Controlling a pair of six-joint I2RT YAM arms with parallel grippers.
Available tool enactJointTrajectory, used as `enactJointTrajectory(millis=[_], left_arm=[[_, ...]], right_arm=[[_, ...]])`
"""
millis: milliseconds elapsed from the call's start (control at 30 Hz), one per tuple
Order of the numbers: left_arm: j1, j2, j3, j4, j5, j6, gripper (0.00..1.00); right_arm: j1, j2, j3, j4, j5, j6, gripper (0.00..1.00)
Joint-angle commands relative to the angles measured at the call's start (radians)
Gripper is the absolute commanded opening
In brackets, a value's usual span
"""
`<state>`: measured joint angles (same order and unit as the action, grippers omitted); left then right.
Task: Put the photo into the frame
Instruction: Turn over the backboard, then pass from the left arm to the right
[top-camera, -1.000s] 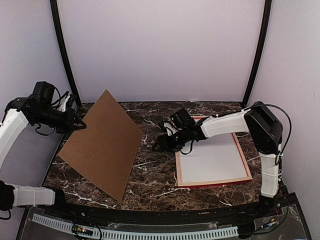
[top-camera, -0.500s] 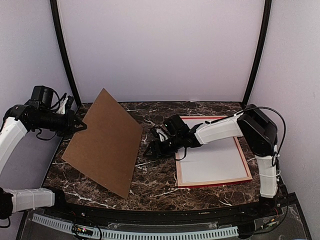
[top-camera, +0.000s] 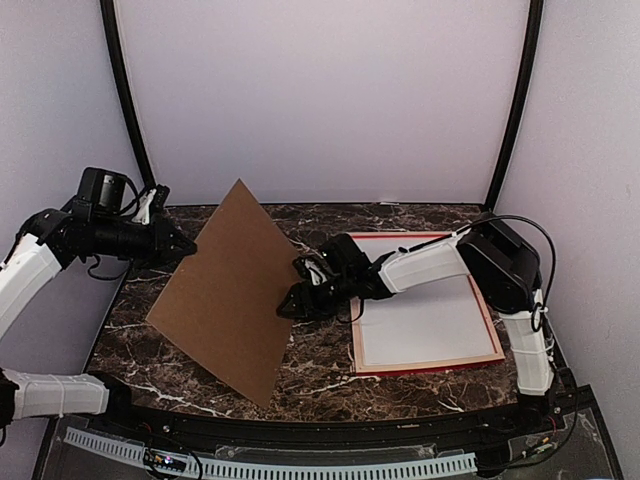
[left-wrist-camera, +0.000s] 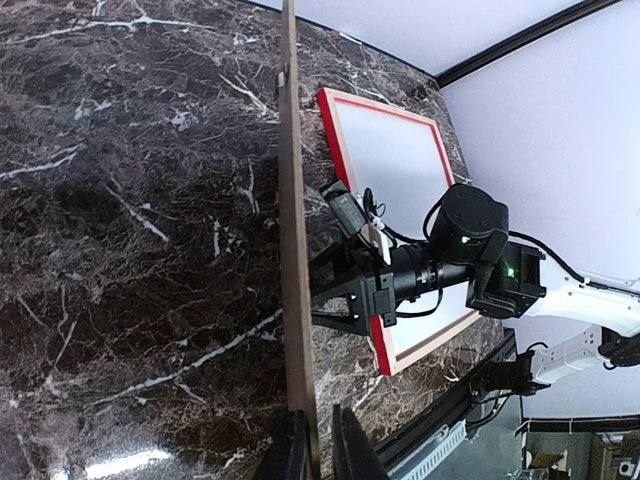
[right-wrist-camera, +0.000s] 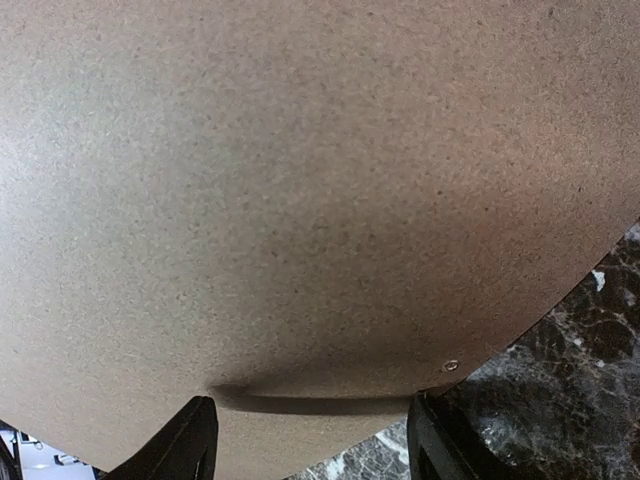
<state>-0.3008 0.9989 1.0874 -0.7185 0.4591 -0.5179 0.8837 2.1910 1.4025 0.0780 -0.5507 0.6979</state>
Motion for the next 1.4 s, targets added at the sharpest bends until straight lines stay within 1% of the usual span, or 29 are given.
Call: enactJointTrajectory(millis=[0,133,300,400,700,767,900,1067,1367], left_arm=[[-0.033,0.007,0.004,0.09,0.013,-0.041,0.13],[-0.068,0.012,-0.008,0.129,0.034,-0.062,0.18],[-0.111,0.035,-0.013,0.175,0.059,-0.082,0.25],[-0.156,0.055,-0.004,0.207,0.065,-0.095,0.28],[-0.287,0.152,0.089,0.275,0.063,-0.101,0.49],[-0.316,0.18,0.117,0.288,0.055,-0.096,0.51],[-0.363,0.243,0.167,0.313,0.049,-0.083,0.53],[-0.404,0.306,0.223,0.329,0.044,-0.065,0.55],[-0.438,0.397,0.295,0.353,0.041,-0.042,0.57]], right_arm=[[-0.002,0.004,-0.013,0.08,-0.04,0.03,0.66],[-0.019,0.001,-0.048,0.148,-0.078,0.063,0.66],[-0.042,-0.009,-0.075,0.177,-0.108,0.072,0.66],[-0.058,-0.031,-0.097,0.178,-0.107,0.071,0.66],[-0.104,-0.082,-0.121,0.12,-0.104,0.032,0.66],[-0.11,-0.092,-0.125,0.112,-0.106,0.025,0.66],[-0.122,-0.122,-0.145,0.1,-0.112,0.014,0.66],[-0.165,-0.2,-0.197,0.085,-0.114,0.004,0.67],[-0.259,-0.425,-0.243,0.004,-0.119,-0.008,0.71]])
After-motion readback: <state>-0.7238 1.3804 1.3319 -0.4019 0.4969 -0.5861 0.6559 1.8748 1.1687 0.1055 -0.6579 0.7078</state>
